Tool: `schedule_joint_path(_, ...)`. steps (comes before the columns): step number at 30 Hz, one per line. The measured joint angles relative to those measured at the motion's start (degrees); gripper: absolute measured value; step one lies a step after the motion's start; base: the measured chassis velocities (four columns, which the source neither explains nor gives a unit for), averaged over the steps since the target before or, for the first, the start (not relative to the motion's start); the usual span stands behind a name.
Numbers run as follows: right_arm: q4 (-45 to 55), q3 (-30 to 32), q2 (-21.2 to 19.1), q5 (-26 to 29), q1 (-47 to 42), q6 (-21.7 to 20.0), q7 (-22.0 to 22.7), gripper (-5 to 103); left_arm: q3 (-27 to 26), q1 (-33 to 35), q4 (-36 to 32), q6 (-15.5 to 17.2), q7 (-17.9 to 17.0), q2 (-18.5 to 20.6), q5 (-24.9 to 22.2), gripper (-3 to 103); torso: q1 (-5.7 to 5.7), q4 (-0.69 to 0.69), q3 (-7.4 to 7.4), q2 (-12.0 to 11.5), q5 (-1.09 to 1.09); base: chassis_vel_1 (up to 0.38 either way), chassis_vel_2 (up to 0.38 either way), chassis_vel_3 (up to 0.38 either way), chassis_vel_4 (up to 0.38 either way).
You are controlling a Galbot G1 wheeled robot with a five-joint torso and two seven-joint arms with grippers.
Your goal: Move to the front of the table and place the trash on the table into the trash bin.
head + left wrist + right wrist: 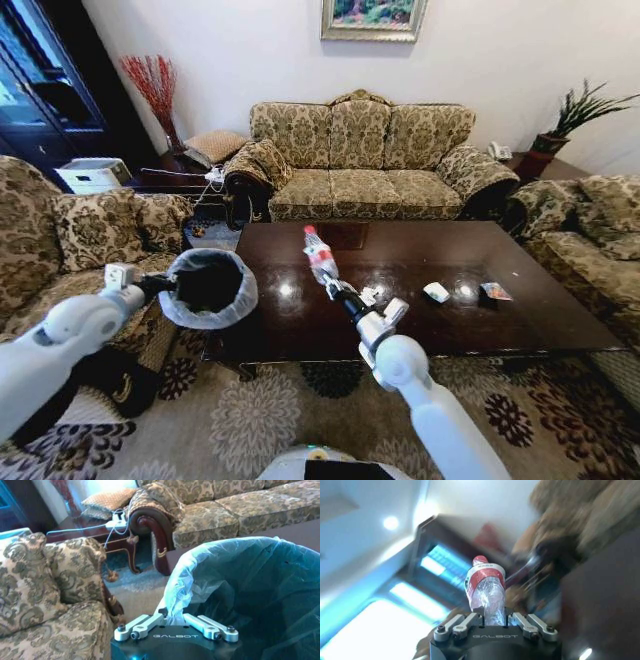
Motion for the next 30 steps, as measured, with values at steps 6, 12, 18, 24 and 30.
schedule_joint_path(6, 2.4, -5.2, -2.3, 8.9, 0.9, -4.0, 3.7, 17, 0.4, 0.7, -0.3, -1.3, 0.7, -1.4, 1.6, 1, 0.00, 0.01, 0.00, 0.0, 0.02, 0.000, 0.000, 0.000, 0.000)
schedule_joint_path(12, -0.4, -11.5, -2.5, 7.4, 2.4, -4.7, 4.4, 17, 0.2, 2.3, -5.4, -1.7, 2.4, -3.6, 4.2, 1, 0.00, -0.01, 0.00, 0.0, 0.02, 0.000, 0.000, 0.000, 0.000)
schedule_joint_path(18, -3.8, -16.1, -1.9, 5.3, 5.1, -4.8, 6.2, 17, 0.1, 2.8, -9.3, -2.3, 3.1, -4.7, 5.4, 1, 0.00, 0.00, 0.00, 0.0, 0.04, 0.000, 0.000, 0.000, 0.000)
schedule_joint_path(24, -7.3, -16.9, -0.6, 4.3, 7.8, -4.7, 7.3, 14, 0.2, 3.1, -12.3, -3.5, 4.1, -5.5, 6.0, 1, 0.00, 0.00, 0.00, 0.0, 0.03, 0.000, 0.000, 0.000, 0.000)
schedule_joint_path(30, -8.9, -16.3, 0.3, 3.7, 8.9, -4.8, 6.7, 33, 0.3, 3.4, -12.8, -3.7, 4.4, -5.7, 6.4, 1, 0.00, 0.00, 0.00, 0.0, 0.02, 0.000, 0.000, 0.000, 0.000)
